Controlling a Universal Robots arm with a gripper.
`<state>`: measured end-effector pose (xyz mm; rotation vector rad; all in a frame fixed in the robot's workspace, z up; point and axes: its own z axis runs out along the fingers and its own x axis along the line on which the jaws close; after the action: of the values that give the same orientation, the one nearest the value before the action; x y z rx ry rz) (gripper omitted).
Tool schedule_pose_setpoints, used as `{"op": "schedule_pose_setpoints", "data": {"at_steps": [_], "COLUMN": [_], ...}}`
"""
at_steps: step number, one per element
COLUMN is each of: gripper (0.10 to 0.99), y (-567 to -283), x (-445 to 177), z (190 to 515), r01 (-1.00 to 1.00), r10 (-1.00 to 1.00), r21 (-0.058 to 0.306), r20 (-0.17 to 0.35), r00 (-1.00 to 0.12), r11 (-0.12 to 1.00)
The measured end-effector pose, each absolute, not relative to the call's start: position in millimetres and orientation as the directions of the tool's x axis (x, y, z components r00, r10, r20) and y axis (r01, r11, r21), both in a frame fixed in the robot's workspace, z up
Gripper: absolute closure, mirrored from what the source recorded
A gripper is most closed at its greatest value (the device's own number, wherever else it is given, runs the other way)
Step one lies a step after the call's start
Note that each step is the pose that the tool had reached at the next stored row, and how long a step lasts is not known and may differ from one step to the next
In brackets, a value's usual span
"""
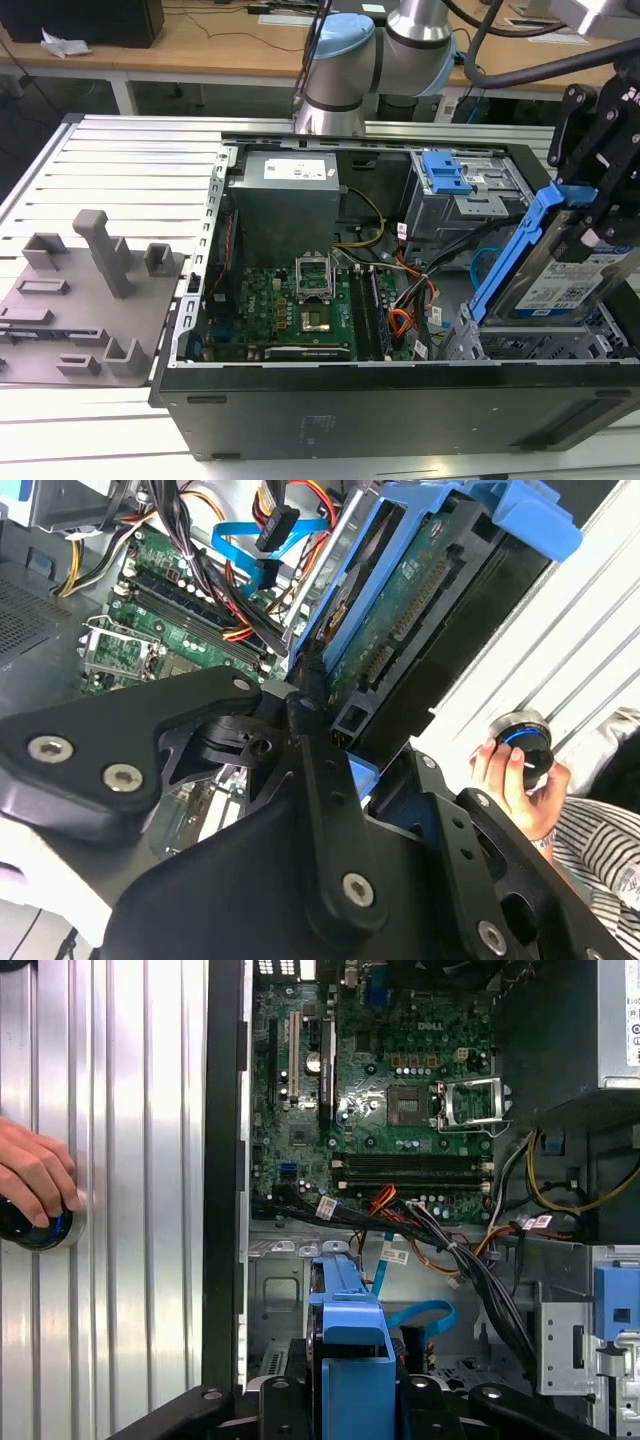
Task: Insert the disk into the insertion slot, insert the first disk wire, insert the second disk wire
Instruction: 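Insert the disk into the insertion slot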
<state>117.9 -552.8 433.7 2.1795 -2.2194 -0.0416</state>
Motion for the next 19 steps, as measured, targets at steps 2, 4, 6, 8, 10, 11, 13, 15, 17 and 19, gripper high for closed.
{"op": "schedule_pose_setpoints", "data": {"at_steps": [2, 4, 6, 8, 10, 11, 13, 15, 17, 19], "gripper": [0.722, 0.722, 0.722, 0.722, 0.722, 0.722, 0.722, 0.722, 0.722, 0.722], "y": [-553, -553, -553, -553, -553, -553, -553, -553, -553, -553], "x": [118, 118, 118, 118, 118, 118, 118, 118, 118, 118], "z": [430, 427, 424, 421, 419, 418, 415, 413, 411, 409], "r01": [-0.999, -0.999, -0.999, -0.999, -0.999, -0.999, -0.999, -0.999, -0.999, -0.999], "r10": [-1.0, -1.0, -1.0, -1.0, -1.0, -1.0, -1.0, -1.0, -1.0, -1.0], "r21": [0.041, 0.041, 0.041, 0.041, 0.041, 0.041, 0.041, 0.041, 0.041, 0.041], "r20": [0.003, 0.003, 0.003, 0.003, 0.003, 0.003, 0.003, 0.003, 0.003, 0.003], "r00": [-0.018, -0.018, -0.018, -0.018, -0.018, -0.018, -0.018, -0.018, -0.018, -0.018], "r11": [0.018, 0.018, 0.018, 0.018, 0.018, 0.018, 0.018, 0.018, 0.018, 0.018]}}
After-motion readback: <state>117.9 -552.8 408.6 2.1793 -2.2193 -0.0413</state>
